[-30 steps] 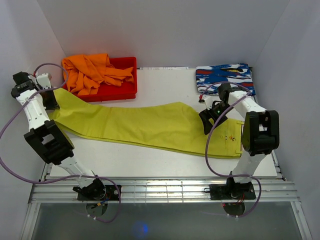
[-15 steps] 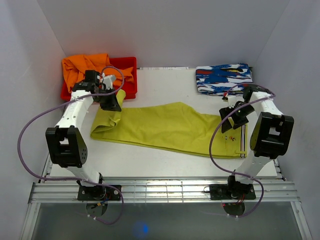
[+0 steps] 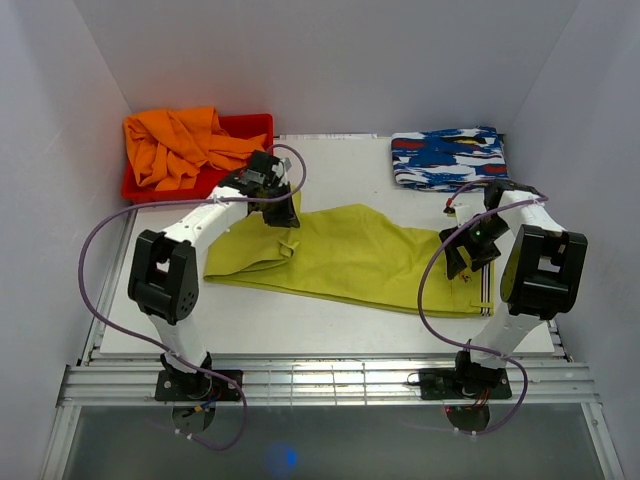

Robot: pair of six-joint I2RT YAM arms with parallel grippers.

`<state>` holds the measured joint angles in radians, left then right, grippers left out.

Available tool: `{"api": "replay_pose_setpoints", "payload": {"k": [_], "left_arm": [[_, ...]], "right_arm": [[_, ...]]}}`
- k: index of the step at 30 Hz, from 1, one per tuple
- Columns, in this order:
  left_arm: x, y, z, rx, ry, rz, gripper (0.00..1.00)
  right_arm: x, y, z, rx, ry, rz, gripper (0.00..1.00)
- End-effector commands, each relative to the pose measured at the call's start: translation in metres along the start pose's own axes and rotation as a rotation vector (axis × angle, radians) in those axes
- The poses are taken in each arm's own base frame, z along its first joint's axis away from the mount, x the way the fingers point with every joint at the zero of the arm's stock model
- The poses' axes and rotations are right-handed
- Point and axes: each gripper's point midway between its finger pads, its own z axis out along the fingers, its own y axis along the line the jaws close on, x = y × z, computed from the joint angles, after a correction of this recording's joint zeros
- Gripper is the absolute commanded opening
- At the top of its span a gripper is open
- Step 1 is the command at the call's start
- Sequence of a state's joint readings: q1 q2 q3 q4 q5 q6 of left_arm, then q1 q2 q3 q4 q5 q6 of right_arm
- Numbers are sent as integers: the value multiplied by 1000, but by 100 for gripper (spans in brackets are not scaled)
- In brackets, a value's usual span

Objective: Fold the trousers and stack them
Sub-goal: Fold the trousers

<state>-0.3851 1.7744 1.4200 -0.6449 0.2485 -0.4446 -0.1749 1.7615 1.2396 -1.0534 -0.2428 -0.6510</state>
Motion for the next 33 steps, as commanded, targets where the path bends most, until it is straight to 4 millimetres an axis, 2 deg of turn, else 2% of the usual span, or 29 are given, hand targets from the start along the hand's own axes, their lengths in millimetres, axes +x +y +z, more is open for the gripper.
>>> {"api": "replay_pose_setpoints", "payload": {"k": [1,8,18,24,25,33], "left_arm": [[-14,-24,7,17,-65,-40,0],[17,-46,32,26,-15,-28,0],[49,-36,59,-3,68,-32,1],[66,-46,56,22,91,-4,1],[66,-51,52,33,83,1,0],[63,-50,29,18,59,51,0]], "right_arm": [[-3,0,-11,29,-27,-12,90],[-6,0,-12,16,-28,-3,90],[-8,1,-15,7,-24,4,90],[-7,2,-14,1,-17,7,90],[-6,2,-14,0,-14,8,90],[-7,3,-15,1,-19,6,90]]}}
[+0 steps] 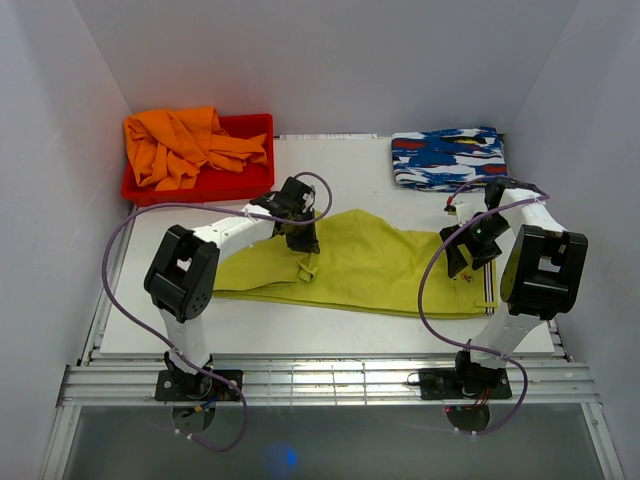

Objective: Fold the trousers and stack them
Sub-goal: Fold the trousers

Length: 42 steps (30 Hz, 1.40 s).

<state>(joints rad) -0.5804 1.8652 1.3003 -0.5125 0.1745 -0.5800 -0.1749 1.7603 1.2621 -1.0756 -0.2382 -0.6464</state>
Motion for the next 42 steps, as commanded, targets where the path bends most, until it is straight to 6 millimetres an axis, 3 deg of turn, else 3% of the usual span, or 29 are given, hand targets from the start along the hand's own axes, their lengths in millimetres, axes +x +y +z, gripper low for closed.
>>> {"api": "replay_pose_setpoints", "payload": {"k": [1,11,14,18,19,20,21,25,28,31,32,33,35,36,38,42], "left_arm": [[-10,-16,-35,36,-52,53,0],[0,-24,-56,82,-24,107,0],[7,-28,-54,94,2,118,6],[20,-33,-42,99,59,130,29],[22,-32,-37,97,74,132,37],[21,-35,-37,105,75,143,53],[19,-39,-38,123,73,154,58],[-11,-57,-62,164,-50,229,82],[-29,-54,-88,178,-109,256,90],[-48,-20,-113,208,-132,221,87],[-46,-2,-116,207,-118,190,86],[-61,31,-131,195,-157,151,86],[-53,59,-145,274,-115,108,82],[-63,92,-159,269,-154,42,81],[-60,120,-176,306,-162,36,77],[-53,202,-191,201,-198,-73,73]], "right_arm": [[-5,3,-10,-4,-22,2,90],[-1,4,-7,-1,-18,5,90],[-1,4,-6,-5,-19,7,90],[-2,4,-6,-4,-22,7,90],[-3,4,-7,-2,-25,6,90],[-3,4,-8,-1,-24,6,90],[-4,5,-8,-4,-27,4,90],[-12,10,-10,-19,-53,0,90],[-25,19,-13,-31,-88,-33,90],[-42,33,-15,-46,-128,-80,91],[-45,37,-15,-52,-137,-89,92],[-50,44,-14,-69,-148,-107,92],[-53,50,-12,-79,-156,-116,93],[-53,53,-10,-85,-153,-121,94],[-51,54,-8,-92,-148,-128,96],[-48,58,-4,-111,-137,-136,98]]}}
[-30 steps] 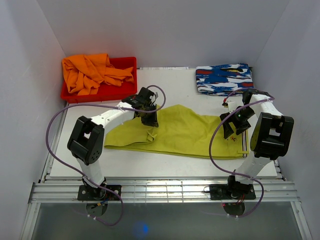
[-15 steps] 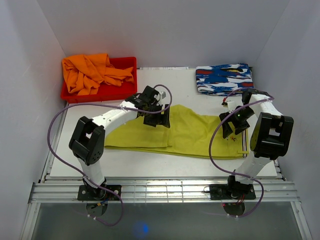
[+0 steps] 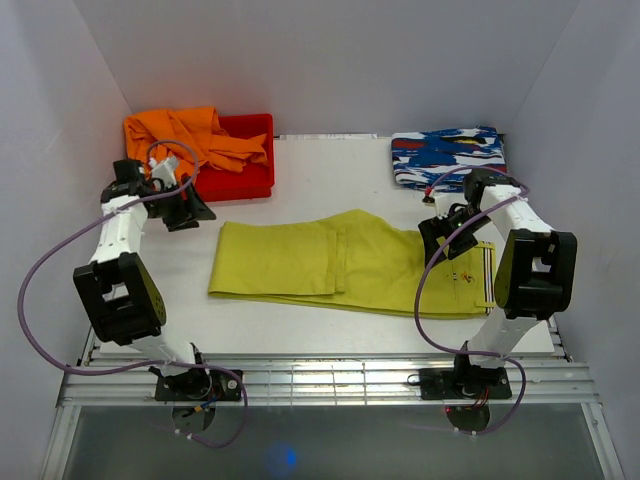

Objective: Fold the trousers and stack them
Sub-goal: Fold the trousers

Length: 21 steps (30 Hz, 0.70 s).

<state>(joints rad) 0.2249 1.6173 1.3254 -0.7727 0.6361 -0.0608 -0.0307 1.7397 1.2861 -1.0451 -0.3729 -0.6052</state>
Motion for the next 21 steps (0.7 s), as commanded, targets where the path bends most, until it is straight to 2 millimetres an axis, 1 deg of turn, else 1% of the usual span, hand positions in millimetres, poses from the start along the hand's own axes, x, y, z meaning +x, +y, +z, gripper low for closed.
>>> {"api": "replay_pose_setpoints", "payload": {"k": [1,2,3,5,6,7,8,10,15,18,19,21], "left_arm": [[29,18,-22,84,52,-7,71],[34,30,-21,87,61,-28,67],[37,43,-24,98,51,-68,66],[55,56,-14,133,96,-97,62],[59,56,-11,167,97,-107,61],[69,58,-6,183,118,-119,61],[73,60,-1,195,121,-119,62],[84,60,9,243,130,-145,65],[102,67,27,258,136,-212,72],[112,67,37,271,152,-243,72],[113,66,39,273,153,-255,71],[116,65,45,274,150,-250,66]], "right_arm": [[-7,7,-7,-12,-42,-19,99],[-7,6,-7,-11,-41,-23,99],[-4,4,-7,1,-30,-29,100],[0,2,-7,12,-14,-34,100],[4,0,-7,24,-2,-42,100],[7,-1,-7,29,7,-39,100],[11,0,-5,28,19,-37,100],[16,-1,-6,35,31,-36,100],[22,-1,-8,47,42,-32,100],[28,-2,-9,61,52,-27,100],[30,-3,-9,63,55,-25,100],[33,-6,-11,69,54,-4,96]]}}
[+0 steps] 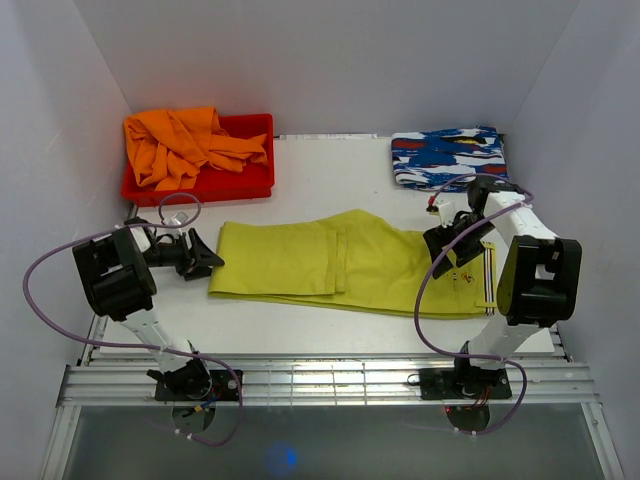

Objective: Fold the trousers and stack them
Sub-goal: Fold the trousers

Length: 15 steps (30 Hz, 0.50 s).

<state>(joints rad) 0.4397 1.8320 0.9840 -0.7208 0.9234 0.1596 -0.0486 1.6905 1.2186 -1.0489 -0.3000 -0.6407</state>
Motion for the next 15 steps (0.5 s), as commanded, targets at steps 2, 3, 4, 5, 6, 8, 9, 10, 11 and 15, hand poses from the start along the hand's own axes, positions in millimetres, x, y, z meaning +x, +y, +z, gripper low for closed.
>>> {"api": "replay_pose_setpoints", "payload": {"k": [2,3,4,5,6,8,9,10,11,15], "left_arm": [[-14,-3,11,44,-55,40,61],[-15,0,12,33,-58,33,60],[-17,2,13,29,-62,31,59],[-20,4,15,28,-70,29,56],[-22,4,16,39,-73,26,53],[-27,7,19,50,-77,18,47],[-29,6,20,58,-79,18,40],[-31,8,21,60,-83,16,38],[-32,9,23,64,-83,18,37],[-33,8,23,69,-87,18,3]], "right_arm": [[11,-7,-12,21,-2,33,96],[11,-10,-12,19,2,41,96],[11,-12,-13,19,0,49,96],[9,-17,-17,26,-9,58,96],[9,-19,-18,25,-7,62,96],[6,-23,-23,33,-17,70,96],[7,-24,-23,30,-11,73,96],[6,-25,-24,32,-12,74,96],[6,-27,-25,37,-15,79,96],[9,-35,-29,35,-16,121,97]]}}
